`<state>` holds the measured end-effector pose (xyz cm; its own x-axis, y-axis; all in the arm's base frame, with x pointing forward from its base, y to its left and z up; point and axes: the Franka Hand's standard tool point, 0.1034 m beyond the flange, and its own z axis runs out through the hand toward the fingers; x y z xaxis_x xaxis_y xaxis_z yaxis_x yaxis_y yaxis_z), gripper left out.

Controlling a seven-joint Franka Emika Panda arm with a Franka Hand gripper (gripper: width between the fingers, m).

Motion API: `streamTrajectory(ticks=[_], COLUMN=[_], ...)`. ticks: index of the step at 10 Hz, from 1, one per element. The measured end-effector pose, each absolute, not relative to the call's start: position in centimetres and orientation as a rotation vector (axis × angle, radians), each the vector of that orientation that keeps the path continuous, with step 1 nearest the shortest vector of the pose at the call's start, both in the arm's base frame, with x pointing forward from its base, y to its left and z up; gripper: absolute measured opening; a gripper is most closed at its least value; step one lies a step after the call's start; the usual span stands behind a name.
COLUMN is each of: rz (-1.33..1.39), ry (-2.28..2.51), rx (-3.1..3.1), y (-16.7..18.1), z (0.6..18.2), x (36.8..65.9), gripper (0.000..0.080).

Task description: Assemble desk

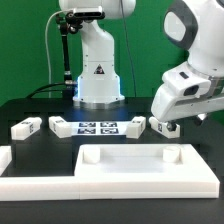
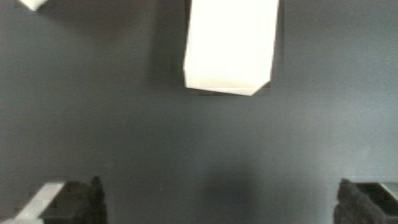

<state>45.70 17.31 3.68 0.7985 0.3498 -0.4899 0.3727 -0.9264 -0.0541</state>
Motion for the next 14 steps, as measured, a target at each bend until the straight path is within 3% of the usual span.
streamTrajectory(ticks=[4, 8, 11, 14], rz=[-1.124, -1.119, -1.283, -1.290], ry=[0.562, 0.562, 0.479, 0.483], rx=[2.785, 2.790, 2.686, 2.684], y=[15.6, 15.9, 15.5, 15.4], z=[3.2, 2.9, 1.0, 0.7], x=[42.5, 42.9, 39.6, 39.4], gripper=[0.0649, 0.0649, 0.0649, 0.0627])
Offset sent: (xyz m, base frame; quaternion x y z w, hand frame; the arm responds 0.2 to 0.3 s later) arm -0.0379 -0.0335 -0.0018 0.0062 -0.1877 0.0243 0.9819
